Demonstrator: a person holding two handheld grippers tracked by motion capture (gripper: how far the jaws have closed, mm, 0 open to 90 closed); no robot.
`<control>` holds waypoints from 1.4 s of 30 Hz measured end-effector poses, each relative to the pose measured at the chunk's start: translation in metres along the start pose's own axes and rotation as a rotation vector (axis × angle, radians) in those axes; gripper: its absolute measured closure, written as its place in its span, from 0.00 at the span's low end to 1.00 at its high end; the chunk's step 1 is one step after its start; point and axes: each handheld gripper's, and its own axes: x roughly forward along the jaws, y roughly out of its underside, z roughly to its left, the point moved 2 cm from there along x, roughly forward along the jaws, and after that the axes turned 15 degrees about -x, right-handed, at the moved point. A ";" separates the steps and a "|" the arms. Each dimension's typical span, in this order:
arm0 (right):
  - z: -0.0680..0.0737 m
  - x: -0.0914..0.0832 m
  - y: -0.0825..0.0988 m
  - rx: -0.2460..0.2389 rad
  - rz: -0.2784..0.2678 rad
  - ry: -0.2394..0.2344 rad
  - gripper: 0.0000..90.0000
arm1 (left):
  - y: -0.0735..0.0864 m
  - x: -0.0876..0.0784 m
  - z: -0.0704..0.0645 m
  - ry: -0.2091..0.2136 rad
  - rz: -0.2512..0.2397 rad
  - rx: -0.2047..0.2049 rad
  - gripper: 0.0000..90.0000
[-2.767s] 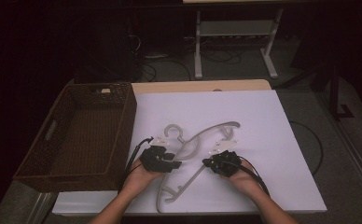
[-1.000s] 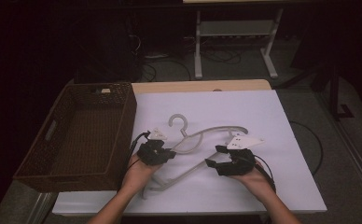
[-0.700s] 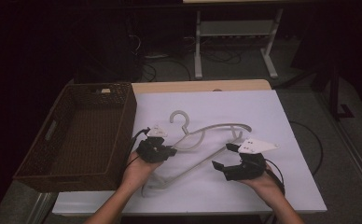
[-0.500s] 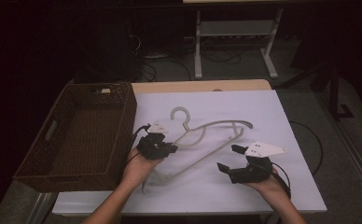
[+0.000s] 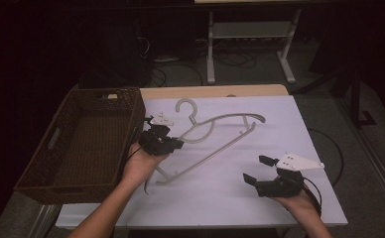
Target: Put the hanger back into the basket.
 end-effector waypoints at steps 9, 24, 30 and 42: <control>-0.003 0.001 0.001 0.003 -0.006 0.010 0.16 | -0.012 -0.026 0.020 0.011 -0.023 -0.038 0.91; -0.002 0.003 0.002 -0.002 0.002 0.009 0.17 | -0.024 -0.082 0.062 -0.002 -0.090 -0.095 0.91; -0.002 0.004 0.002 0.004 0.004 0.009 0.17 | -0.022 -0.105 0.083 -0.028 -0.115 -0.123 0.91; -0.002 0.005 0.003 -0.005 0.009 0.010 0.17 | -0.011 -0.148 0.126 -0.089 -0.160 -0.169 0.91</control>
